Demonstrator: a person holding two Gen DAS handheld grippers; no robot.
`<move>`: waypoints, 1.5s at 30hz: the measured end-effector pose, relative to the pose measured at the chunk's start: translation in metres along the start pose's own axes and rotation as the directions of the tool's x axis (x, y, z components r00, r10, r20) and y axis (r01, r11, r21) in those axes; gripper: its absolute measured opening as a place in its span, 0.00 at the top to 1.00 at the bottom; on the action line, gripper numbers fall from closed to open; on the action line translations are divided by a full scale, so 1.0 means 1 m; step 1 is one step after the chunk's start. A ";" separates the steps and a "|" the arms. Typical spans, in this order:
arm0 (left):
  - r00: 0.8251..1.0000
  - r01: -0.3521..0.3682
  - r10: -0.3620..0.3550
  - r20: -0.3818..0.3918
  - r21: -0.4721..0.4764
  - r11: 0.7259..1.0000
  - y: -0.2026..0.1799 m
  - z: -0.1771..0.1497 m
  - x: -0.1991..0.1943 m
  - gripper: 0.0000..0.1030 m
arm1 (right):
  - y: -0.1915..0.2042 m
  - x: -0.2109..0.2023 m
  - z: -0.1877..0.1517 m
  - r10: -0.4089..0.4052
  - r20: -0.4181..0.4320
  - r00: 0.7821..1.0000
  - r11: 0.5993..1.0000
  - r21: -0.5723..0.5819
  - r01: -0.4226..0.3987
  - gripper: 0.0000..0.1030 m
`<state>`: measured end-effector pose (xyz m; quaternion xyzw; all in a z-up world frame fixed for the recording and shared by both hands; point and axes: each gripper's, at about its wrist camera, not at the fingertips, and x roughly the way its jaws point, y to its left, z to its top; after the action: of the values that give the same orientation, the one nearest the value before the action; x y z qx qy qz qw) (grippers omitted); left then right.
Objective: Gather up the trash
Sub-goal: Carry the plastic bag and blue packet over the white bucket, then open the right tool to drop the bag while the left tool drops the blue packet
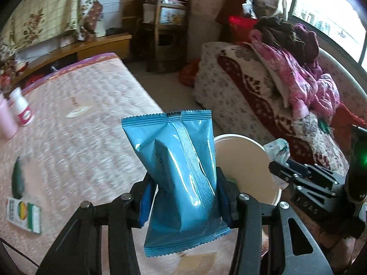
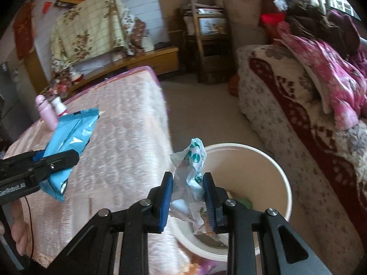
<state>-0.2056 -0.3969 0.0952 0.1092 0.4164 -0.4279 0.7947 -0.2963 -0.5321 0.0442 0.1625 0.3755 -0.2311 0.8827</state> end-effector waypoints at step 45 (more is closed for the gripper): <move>0.993 0.090 -0.086 -0.086 0.046 0.995 -0.050 0.003 0.062 0.51 | -0.062 0.016 -0.017 -0.078 -0.051 0.996 0.988 0.127 0.084 0.70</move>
<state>-0.2247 -0.4650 0.0592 0.1283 0.4430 -0.4677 0.7540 -0.3297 -0.5809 0.0142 0.2090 0.3861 -0.2868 0.8515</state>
